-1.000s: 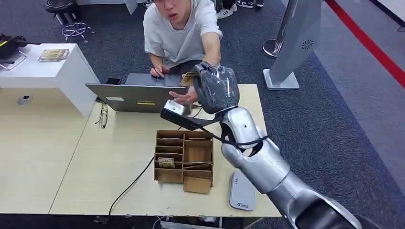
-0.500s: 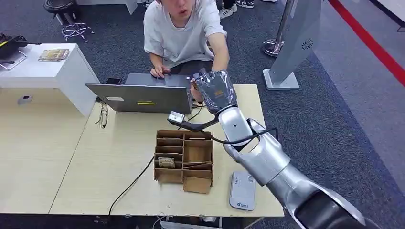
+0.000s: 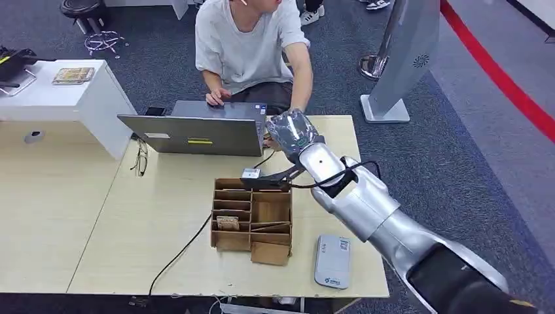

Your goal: Pass the card to the sensor for recognition and then transmit it.

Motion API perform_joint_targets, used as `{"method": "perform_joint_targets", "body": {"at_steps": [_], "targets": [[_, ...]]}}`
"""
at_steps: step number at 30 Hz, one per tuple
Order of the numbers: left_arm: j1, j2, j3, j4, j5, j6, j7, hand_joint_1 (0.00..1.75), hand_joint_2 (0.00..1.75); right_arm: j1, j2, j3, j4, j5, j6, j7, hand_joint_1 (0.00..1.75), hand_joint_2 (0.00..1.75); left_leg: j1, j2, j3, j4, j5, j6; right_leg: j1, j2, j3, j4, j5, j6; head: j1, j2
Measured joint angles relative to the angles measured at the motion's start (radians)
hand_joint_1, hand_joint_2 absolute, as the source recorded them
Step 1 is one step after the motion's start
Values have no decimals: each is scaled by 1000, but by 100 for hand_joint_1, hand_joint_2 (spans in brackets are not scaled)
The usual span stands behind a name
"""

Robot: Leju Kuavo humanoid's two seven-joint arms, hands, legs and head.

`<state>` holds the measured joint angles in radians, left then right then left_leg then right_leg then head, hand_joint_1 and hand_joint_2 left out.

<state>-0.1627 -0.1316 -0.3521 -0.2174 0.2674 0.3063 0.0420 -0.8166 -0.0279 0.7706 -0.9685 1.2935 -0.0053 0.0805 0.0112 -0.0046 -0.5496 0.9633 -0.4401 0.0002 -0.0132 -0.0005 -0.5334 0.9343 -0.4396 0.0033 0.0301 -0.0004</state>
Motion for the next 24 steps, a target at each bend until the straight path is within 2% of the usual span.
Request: {"method": "perform_joint_targets", "body": {"at_steps": [3,4,5,9,10,24], "targets": [[0,0,7,0,-6,1,-2,0,0,-20,-3,27,24,-37,22,-8,175,175,0,0,0,0,0,0,0,0,0,0,0,0,0,0],[0,0,9,0,-7,1,-2,0,0,-26,-4,37,31,-54,31,-10,101,175,0,0,0,0,0,0,0,0,0,0,0,0,0,0],[0,-1,12,0,-9,1,-2,0,0,-30,-4,43,37,-65,38,-10,2,175,0,0,0,0,0,0,0,0,0,0,0,0,0,0],[0,-2,22,0,-17,2,-2,0,0,-41,-5,78,66,-106,63,-9,0,175,0,0,0,0,0,0,0,0,0,0,0,0,0,0],[0,-2,23,0,-18,2,-2,0,0,-42,-5,85,72,-111,64,-9,0,0,0,0,0,0,0,0,0,0,0,0,0,0,0,0],[1,-3,47,0,-28,6,-2,0,0,-62,-8,145,133,-146,76,3,0,0,0,0,0,0,1,-1,0,0,0,0,1,0,0,0]]}}
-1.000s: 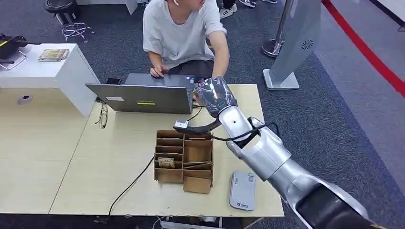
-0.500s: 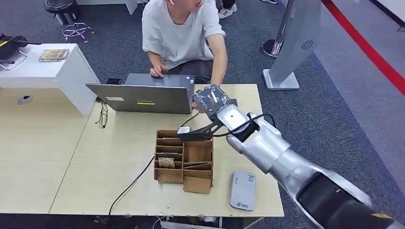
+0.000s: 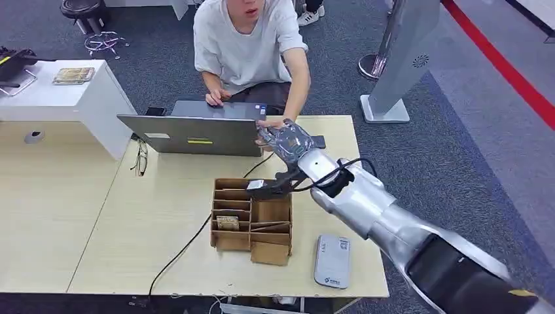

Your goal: Pass the card to the sensor for recognition and then transmit it.

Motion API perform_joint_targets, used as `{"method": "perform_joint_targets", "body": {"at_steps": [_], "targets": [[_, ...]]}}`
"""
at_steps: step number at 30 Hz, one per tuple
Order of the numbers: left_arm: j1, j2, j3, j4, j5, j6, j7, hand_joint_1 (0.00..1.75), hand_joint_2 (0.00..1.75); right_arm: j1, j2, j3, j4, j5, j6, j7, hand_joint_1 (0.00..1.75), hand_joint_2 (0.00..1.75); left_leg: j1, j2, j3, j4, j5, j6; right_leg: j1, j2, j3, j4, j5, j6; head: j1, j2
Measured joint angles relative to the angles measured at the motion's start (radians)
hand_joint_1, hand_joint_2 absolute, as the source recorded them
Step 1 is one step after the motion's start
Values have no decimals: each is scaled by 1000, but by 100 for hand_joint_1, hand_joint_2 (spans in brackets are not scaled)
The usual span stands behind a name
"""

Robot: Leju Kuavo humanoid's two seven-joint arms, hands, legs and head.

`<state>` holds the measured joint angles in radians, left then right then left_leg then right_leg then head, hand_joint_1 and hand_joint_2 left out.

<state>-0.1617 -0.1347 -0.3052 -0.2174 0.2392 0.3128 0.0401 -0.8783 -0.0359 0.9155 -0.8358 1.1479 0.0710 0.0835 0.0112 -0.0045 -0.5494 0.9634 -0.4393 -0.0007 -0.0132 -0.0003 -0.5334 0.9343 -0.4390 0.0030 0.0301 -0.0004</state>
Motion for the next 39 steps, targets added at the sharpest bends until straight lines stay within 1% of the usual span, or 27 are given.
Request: {"method": "perform_joint_targets", "body": {"at_steps": [7,12,17,22,27,32,36,39], "targets": [[0,0,3,0,-6,0,0,0,0,-5,0,16,12,-14,-6,11,0,0,0,0,0,0,0,0,0,0,0,0,0,0,0,0],[1,0,15,0,-13,0,0,0,0,-5,0,16,10,-11,-26,34,0,0,0,0,0,0,0,0,0,0,0,0,0,0,0,0],[3,0,27,0,-14,0,-3,0,0,-6,-4,14,-15,3,-58,73,0,0,0,0,0,0,0,0,0,0,0,0,0,0,0,0],[6,0,45,0,-15,-2,-10,0,0,-9,-22,-1,-85,18,-59,103,0,0,0,0,0,0,0,0,0,0,0,0,0,0,0,0],[13,0,60,0,-14,-3,-18,0,0,-12,-48,-35,-178,26,-56,119,0,0,0,0,0,0,0,0,0,0,-1,0,0,0,0,0],[21,0,77,0,-5,0,-25,0,0,-8,-80,-73,-299,36,-69,129,0,0,0,0,0,0,0,0,0,0,-1,0,0,0,0,0],[23,0,94,0,2,5,-39,0,0,38,-93,-122,-403,-39,-145,78,0,0,0,0,0,0,0,0,0,0,-1,0,0,0,0,0],[26,0,106,0,3,10,-47,0,0,98,-103,-153,-483,-72,-183,36,0,0,0,0,-1,0,0,0,0,0,-1,0,0,0,0,0]]}}
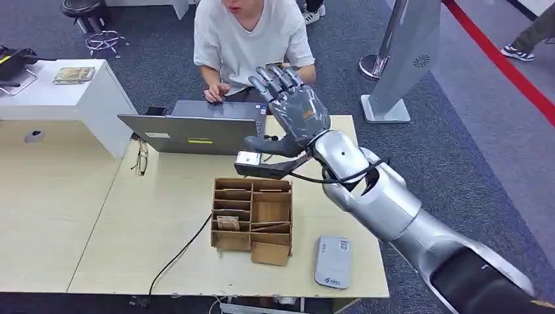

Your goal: Pass the card to the sensor for recognition and then transmit it.

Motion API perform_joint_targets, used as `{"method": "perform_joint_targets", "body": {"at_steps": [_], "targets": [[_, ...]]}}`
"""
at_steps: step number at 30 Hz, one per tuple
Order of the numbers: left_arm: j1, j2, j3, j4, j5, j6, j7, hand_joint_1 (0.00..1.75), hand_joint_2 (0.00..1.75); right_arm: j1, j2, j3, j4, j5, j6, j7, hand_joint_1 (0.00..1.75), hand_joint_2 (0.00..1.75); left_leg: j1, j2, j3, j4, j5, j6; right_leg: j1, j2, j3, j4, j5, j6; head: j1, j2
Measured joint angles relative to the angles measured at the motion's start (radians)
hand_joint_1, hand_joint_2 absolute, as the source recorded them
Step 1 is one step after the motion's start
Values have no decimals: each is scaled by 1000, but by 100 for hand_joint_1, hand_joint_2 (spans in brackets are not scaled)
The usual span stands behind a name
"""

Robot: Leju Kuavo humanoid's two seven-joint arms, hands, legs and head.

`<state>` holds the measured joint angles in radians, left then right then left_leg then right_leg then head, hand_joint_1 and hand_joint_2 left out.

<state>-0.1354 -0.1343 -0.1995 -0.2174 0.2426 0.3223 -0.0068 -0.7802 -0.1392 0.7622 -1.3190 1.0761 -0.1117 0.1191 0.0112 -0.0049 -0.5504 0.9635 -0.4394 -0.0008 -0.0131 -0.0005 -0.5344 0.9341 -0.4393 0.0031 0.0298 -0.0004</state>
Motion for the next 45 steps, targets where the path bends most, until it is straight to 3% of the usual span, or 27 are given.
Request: {"method": "perform_joint_targets", "body": {"at_steps": [8,15,16,30,45], "targets": [[7,0,23,0,9,11,-13,0,0,122,-10,-32,-100,-96,-53,-96,0,0,0,0,0,0,0,0,0,0,0,0,0,0,0,0],[10,0,48,0,12,18,-19,0,0,259,-18,-24,-115,-128,-83,-139,0,0,0,0,0,0,0,0,0,0,0,0,0,0,0,0],[10,0,50,0,11,18,-19,0,0,271,-18,-20,-114,-134,-84,-141,0,175,0,0,0,0,0,0,0,0,0,0,0,0,0,0],[11,-2,69,0,-1,20,-15,0,0,337,-18,34,-39,-119,-92,-127,0,175,0,0,-1,0,0,0,0,0,0,0,0,0,0,0],[12,-5,71,0,-13,17,-5,0,0,339,3,3,41,-82,-141,-57,0,175,0,0,-1,0,0,0,0,0,0,0,0,0,0,0]]}}
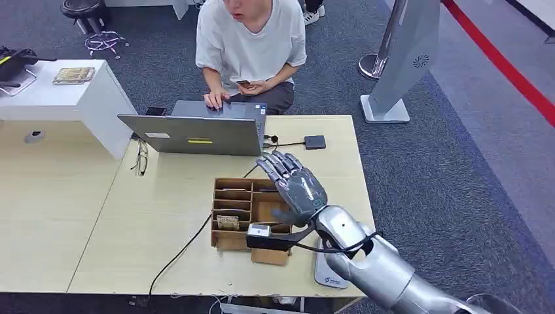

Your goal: Pass the card to the sensor for recognition and then transmit it.

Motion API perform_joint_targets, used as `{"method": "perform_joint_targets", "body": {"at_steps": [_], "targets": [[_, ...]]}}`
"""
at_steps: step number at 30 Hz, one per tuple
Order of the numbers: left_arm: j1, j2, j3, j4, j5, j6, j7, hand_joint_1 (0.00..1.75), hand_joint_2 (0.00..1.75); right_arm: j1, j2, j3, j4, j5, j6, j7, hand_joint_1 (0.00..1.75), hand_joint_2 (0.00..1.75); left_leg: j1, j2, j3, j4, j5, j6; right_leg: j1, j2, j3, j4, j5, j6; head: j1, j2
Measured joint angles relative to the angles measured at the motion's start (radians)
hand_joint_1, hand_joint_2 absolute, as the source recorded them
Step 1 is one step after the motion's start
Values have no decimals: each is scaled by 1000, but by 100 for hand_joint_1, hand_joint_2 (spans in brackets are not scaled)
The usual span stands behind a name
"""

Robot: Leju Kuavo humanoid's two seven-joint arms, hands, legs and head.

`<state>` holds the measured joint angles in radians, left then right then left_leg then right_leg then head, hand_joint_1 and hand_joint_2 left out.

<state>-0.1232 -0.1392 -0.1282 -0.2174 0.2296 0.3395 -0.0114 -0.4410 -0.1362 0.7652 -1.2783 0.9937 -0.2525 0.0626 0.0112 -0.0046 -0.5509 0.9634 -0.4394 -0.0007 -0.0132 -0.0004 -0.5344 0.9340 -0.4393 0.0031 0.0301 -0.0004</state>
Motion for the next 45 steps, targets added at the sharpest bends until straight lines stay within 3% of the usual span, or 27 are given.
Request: {"method": "perform_joint_targets", "body": {"at_steps": [30,35,45], "targets": [[0,-6,24,0,-22,0,4,0,0,1,23,-37,68,28,60,32,0,175,0,0,0,0,0,0,0,0,0,0,0,0,0,0],[0,-6,28,0,-24,0,4,0,0,1,25,-37,70,18,68,32,19,175,0,0,0,0,0,0,0,0,0,0,0,0,0,0],[0,-7,32,0,-27,0,4,0,0,0,29,-36,71,11,71,32,23,175,0,0,0,0,0,0,0,0,0,0,0,0,0,0]]}}
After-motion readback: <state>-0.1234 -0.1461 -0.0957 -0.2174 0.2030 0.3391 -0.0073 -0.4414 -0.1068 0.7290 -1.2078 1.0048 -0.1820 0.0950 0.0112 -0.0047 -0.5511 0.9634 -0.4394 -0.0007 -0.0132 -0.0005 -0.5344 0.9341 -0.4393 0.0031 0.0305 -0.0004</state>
